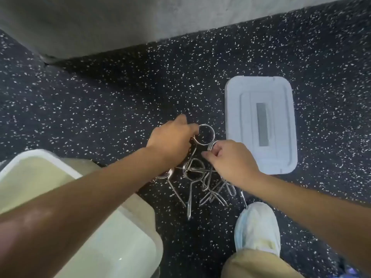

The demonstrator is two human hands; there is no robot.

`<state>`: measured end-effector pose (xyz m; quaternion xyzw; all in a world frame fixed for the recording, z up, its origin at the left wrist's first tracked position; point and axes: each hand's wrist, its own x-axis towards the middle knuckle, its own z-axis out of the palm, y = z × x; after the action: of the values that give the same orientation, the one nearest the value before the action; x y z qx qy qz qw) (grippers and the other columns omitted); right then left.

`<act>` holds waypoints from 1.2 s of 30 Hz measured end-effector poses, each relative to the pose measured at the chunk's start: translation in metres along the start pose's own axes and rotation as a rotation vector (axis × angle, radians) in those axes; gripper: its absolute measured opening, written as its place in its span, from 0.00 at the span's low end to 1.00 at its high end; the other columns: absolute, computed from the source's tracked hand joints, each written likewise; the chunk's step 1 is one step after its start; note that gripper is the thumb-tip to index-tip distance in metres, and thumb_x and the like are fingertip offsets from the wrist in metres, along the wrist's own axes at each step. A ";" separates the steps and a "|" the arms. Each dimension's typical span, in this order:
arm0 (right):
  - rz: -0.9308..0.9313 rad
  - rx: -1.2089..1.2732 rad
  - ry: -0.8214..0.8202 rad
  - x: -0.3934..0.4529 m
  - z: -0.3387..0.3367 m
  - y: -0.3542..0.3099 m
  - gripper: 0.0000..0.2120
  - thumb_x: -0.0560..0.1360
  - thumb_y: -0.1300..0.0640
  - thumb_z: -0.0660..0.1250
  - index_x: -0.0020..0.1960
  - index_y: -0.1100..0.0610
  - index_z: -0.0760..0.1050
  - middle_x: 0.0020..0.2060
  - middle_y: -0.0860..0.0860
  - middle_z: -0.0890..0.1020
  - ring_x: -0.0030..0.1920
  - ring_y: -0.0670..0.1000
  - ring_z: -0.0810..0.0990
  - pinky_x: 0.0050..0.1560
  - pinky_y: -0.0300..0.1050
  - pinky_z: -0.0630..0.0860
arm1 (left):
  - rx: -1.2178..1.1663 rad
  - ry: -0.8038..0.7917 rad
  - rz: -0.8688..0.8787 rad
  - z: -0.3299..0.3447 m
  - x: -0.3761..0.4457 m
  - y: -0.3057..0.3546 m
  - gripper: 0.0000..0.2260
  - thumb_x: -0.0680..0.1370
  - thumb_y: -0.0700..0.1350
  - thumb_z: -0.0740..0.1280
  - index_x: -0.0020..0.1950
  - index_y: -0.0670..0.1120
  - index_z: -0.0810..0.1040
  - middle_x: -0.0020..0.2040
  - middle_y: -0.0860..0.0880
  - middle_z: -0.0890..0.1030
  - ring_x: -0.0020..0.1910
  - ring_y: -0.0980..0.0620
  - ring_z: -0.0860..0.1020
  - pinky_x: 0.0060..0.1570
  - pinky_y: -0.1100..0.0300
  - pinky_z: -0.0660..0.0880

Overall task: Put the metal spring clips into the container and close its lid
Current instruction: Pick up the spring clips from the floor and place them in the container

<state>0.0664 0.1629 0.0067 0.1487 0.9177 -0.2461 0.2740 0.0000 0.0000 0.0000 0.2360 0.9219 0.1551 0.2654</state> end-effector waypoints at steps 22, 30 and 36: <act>-0.308 0.116 0.127 -0.031 -0.028 -0.012 0.16 0.77 0.51 0.70 0.32 0.50 0.72 0.25 0.55 0.75 0.28 0.55 0.72 0.51 0.27 0.67 | 0.274 0.326 0.306 -0.072 -0.015 -0.014 0.12 0.77 0.40 0.65 0.38 0.47 0.64 0.39 0.53 0.66 0.40 0.53 0.66 0.26 0.60 0.56; -0.406 0.414 0.128 -0.066 -0.046 -0.060 0.15 0.78 0.54 0.70 0.35 0.55 0.72 0.27 0.44 0.71 0.28 0.43 0.66 0.31 0.35 0.67 | 0.190 0.402 0.027 -0.142 -0.149 -0.036 0.08 0.72 0.45 0.70 0.34 0.49 0.74 0.33 0.53 0.74 0.29 0.50 0.74 0.26 0.55 0.72; -0.641 0.285 0.090 -0.108 -0.050 -0.097 0.13 0.78 0.50 0.68 0.37 0.52 0.72 0.29 0.50 0.74 0.33 0.49 0.71 0.40 0.37 0.66 | 0.219 0.364 -0.221 -0.117 -0.258 -0.055 0.11 0.70 0.49 0.72 0.34 0.50 0.70 0.28 0.53 0.73 0.26 0.46 0.72 0.25 0.58 0.68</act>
<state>0.0923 0.0939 0.1405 -0.0993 0.8854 -0.4384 0.1186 0.1076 -0.1982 0.1801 0.1292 0.9860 0.0642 0.0830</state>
